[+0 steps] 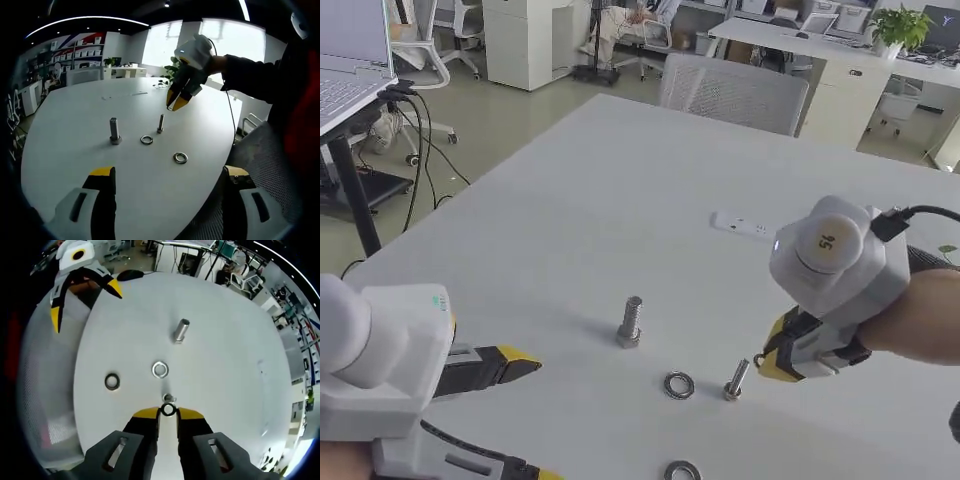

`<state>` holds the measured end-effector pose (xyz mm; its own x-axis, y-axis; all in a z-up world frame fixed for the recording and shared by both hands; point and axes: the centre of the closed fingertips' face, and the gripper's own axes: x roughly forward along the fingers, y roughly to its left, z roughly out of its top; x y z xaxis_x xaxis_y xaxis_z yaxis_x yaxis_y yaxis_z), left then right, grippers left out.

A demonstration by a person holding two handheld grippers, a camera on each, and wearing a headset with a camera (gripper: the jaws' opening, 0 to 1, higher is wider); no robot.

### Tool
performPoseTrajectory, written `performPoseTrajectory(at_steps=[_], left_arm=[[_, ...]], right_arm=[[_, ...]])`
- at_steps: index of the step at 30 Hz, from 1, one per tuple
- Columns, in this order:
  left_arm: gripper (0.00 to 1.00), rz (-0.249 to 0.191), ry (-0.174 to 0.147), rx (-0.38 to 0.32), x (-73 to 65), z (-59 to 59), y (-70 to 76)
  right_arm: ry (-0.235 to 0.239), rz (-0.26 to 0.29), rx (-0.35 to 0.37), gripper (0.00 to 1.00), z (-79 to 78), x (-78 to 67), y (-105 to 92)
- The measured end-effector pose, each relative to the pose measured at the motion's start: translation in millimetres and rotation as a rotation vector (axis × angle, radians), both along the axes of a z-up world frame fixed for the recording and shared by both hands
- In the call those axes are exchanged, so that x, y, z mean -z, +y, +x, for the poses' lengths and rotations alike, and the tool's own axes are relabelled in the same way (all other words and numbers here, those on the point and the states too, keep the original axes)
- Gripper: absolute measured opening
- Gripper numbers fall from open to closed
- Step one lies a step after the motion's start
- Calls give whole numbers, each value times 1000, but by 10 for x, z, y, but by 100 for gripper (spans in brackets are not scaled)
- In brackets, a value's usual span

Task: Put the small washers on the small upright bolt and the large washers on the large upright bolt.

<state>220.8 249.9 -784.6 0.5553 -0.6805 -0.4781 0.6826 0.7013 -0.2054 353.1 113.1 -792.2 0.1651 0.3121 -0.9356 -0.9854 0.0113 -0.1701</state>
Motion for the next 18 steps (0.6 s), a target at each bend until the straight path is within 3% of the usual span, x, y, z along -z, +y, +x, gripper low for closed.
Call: performPoseTrajectory(at_steps=[18], left_arm=[[88,7,24,-12,54,-8,10]], right_arm=[[30,-28,-34,14,90,175,73]])
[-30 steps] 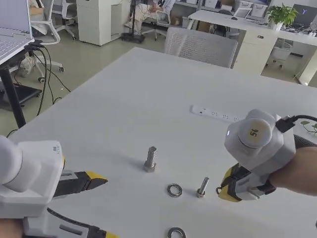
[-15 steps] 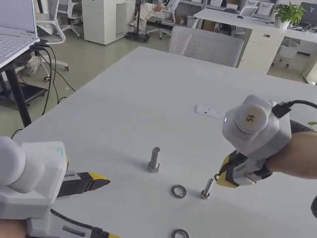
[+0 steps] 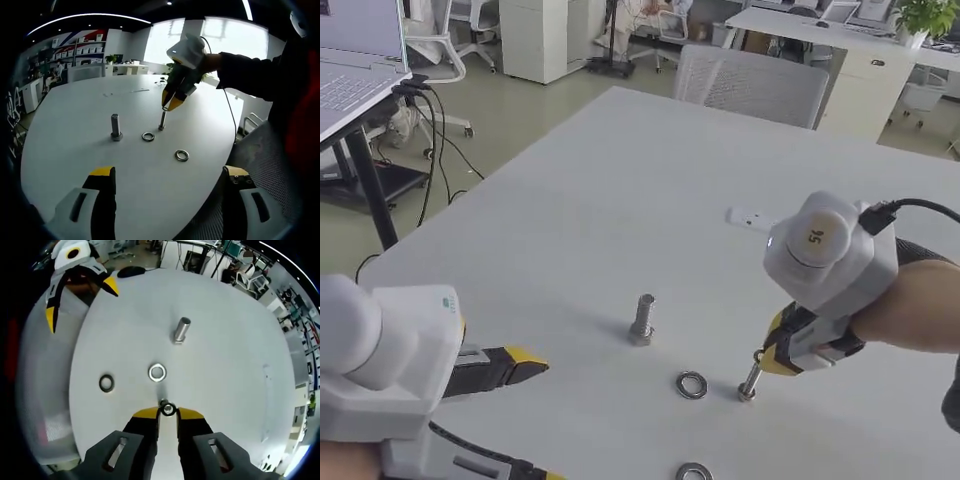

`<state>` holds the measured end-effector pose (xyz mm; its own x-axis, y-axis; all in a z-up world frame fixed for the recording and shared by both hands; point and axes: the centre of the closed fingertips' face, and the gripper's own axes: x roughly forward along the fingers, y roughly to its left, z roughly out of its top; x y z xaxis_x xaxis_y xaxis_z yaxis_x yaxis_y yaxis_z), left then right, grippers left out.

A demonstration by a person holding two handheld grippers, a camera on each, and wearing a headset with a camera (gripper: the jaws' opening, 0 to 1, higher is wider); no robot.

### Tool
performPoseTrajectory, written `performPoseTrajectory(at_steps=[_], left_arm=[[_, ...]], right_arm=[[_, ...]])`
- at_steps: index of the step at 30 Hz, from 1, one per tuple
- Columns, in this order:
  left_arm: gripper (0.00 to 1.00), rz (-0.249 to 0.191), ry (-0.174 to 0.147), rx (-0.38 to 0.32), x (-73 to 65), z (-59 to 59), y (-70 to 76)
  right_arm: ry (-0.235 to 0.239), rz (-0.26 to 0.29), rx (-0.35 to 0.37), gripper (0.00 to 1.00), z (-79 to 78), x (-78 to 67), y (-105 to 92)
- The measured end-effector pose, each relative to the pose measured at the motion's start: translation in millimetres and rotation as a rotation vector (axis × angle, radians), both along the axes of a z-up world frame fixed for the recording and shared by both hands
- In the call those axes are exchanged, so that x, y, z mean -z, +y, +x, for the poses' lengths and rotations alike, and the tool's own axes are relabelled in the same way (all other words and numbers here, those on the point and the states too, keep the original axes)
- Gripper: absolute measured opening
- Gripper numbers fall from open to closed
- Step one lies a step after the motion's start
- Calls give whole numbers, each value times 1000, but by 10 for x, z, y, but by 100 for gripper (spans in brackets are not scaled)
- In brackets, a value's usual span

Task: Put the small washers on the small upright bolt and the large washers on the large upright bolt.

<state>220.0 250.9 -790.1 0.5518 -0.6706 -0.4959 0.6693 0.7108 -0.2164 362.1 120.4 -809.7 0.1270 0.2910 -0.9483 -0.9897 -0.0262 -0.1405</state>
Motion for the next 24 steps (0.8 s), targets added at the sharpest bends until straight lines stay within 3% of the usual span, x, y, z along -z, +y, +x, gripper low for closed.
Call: performPoseTrajectory(at_steps=[24], left_arm=[[88,3,13,-3,13,0,1]], right_arm=[[34,-17,5,14,14,181,5]])
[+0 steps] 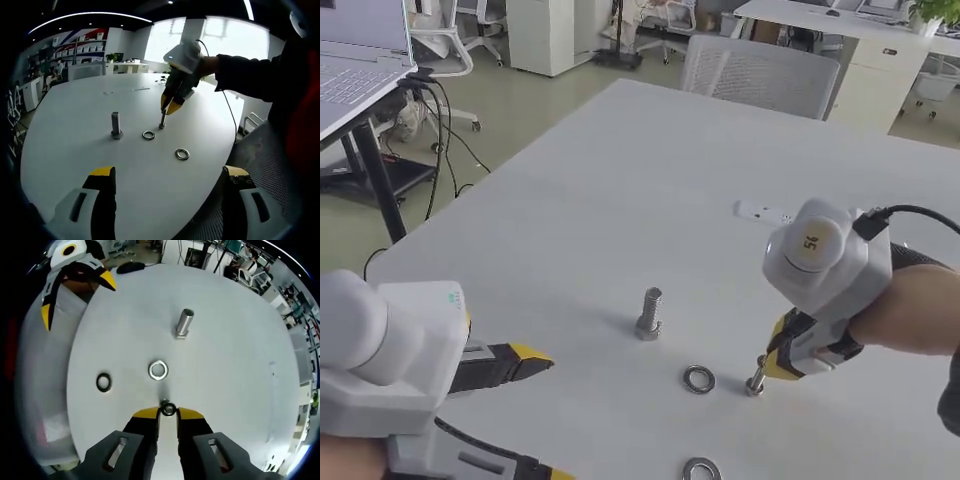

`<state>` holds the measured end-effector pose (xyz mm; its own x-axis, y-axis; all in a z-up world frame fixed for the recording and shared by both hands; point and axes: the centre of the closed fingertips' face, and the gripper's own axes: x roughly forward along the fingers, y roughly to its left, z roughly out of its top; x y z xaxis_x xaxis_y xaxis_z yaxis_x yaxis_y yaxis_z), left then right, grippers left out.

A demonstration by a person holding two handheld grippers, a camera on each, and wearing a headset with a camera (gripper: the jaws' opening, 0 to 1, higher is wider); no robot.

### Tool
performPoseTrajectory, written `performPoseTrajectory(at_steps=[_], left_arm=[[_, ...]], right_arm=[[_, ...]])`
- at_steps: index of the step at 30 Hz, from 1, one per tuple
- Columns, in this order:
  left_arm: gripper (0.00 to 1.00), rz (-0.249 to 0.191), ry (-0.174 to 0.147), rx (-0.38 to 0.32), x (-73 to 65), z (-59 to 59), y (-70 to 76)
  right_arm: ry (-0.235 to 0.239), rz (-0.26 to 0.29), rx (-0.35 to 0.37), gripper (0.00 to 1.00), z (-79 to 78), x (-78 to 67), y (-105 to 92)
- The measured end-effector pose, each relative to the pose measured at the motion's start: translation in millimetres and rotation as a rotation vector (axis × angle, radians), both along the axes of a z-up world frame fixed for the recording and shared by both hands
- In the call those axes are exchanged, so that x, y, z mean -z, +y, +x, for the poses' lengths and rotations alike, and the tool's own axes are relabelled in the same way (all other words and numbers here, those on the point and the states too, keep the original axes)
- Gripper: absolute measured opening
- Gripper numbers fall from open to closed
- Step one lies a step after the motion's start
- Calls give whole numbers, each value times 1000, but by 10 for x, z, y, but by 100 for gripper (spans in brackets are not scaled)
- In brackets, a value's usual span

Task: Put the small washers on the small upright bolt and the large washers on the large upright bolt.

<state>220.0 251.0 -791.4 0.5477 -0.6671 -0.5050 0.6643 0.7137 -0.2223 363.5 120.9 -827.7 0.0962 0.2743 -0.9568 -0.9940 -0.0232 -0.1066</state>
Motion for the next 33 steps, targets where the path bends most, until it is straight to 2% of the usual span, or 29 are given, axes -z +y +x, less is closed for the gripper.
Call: performPoseTrajectory(at_steps=[14,33], left_arm=[[88,4,7,-2,5,11,15],[87,3,14,-1,31,6,7]], right_arm=[[23,-17,3,14,1,231,18],[39,-22,5,14,-19,352,13]])
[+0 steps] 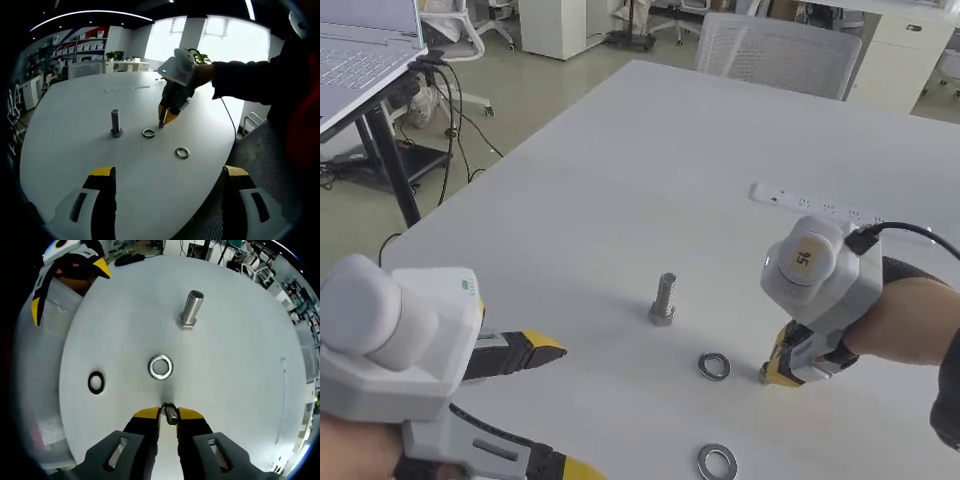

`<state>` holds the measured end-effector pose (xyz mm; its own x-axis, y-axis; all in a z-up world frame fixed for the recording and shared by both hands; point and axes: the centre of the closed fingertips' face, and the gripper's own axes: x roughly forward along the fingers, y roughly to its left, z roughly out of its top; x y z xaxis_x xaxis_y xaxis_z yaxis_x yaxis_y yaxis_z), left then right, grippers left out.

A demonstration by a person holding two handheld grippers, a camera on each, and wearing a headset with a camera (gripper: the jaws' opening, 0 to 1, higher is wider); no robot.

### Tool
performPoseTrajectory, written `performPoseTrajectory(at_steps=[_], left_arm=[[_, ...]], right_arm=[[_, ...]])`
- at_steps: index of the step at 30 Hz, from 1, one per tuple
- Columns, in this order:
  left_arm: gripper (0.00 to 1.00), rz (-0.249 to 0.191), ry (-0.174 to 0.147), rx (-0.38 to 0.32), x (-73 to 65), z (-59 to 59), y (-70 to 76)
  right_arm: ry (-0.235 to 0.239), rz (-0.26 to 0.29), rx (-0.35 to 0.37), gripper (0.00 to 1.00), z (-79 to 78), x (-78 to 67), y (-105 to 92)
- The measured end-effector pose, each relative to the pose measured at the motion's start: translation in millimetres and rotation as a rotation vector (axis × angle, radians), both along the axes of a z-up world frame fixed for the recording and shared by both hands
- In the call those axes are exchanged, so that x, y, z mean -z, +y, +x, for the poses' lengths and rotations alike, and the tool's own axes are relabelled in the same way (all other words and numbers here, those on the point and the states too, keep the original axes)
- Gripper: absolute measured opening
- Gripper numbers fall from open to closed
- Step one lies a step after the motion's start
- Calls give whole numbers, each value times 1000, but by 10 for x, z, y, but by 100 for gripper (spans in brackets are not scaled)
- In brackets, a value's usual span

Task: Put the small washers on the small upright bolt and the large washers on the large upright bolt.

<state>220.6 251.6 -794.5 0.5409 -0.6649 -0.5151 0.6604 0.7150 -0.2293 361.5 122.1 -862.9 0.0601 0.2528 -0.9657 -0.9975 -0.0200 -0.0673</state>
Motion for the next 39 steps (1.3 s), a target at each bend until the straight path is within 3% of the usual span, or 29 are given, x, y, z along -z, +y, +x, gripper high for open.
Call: performPoseTrajectory(at_steps=[39], left_arm=[[87,5,1,-1,9,-18,6]], right_arm=[[5,7,11,26,-17,-12,-23]])
